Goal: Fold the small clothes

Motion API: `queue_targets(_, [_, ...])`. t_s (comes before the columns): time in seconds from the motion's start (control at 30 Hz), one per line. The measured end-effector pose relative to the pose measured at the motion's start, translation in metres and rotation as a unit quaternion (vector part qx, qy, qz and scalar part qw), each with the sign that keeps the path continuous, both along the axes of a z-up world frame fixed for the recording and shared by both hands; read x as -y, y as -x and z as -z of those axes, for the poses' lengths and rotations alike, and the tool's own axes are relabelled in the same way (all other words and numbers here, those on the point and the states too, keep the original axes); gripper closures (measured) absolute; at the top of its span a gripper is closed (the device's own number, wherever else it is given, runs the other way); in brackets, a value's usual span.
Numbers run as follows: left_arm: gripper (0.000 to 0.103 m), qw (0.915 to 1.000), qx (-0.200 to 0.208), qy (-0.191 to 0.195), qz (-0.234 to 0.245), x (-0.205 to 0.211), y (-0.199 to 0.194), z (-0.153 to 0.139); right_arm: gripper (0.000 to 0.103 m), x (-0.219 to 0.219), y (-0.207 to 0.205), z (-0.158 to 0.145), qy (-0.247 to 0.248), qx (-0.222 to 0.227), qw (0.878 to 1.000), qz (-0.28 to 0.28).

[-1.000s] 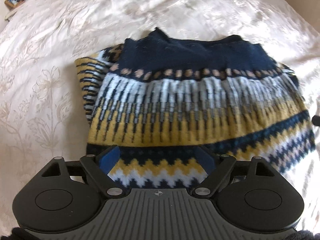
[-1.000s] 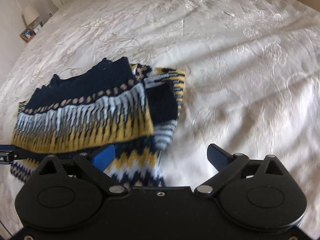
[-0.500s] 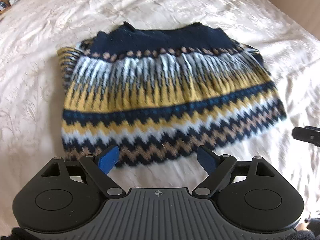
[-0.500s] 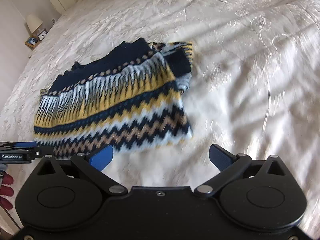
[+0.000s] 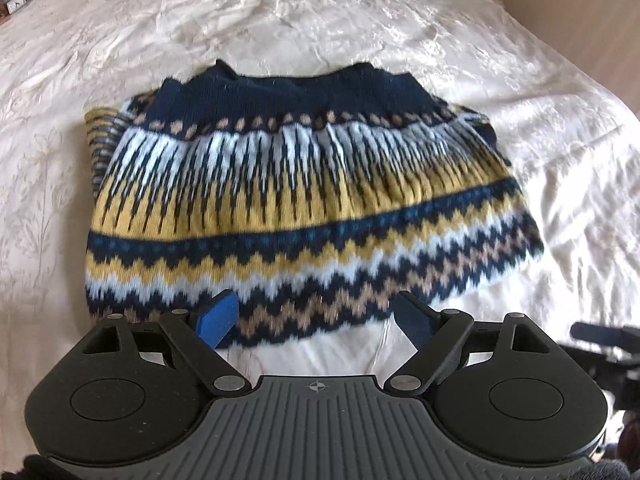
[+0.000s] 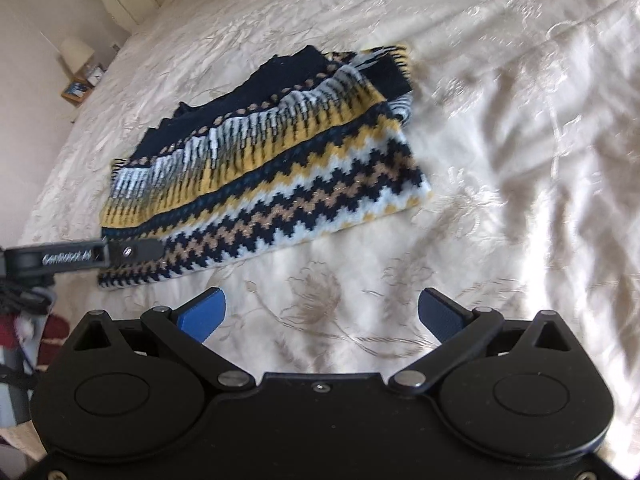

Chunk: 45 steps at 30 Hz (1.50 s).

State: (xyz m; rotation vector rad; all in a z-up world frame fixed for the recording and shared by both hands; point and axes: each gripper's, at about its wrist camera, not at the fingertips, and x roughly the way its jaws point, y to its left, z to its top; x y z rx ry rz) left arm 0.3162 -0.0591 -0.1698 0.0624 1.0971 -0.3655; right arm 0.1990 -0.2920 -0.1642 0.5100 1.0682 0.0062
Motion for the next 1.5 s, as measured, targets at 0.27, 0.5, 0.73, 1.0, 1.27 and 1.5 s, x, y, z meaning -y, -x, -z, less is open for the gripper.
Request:
queue_targets(0.27, [0.018,0.9988,0.008,-0.019,-0.045,0.018,-0.041,-0.001,0.000,0.030,-0.026,0.019,-0.043,0.001,0.999,-0.016])
queue_targets(0.5, [0.018,0.9952,0.016,-0.050,-0.083,0.028,-0.088,0.001,0.000,0.075,-0.060,0.027,-0.071,0.011,0.997,-0.020])
queue_targets(0.73, [0.018,0.9914,0.003,-0.084,-0.100,0.036,-0.131,0.019,0.000,0.110,-0.090,0.030,-0.097,0.029,0.995,-0.018])
queue_targets(1.0, [0.000,0.9890,-0.051,-0.104,-0.091,0.040,-0.154,0.061,0.000,0.130,-0.141,0.041,-0.114,0.037,0.992,-0.044])
queue_targets(1.27, [0.000,0.9913,-0.040,-0.089,-0.089,0.031,-0.154,0.063,0.000,0.114,-0.196,0.076,-0.128,-0.015,0.989,-0.072])
queue_targets(1.5, [0.000,0.9909,-0.025,-0.088,-0.099,0.029,-0.146,0.063,0.000,0.088,-0.211,0.078,-0.064,-0.040,0.993,-0.095])
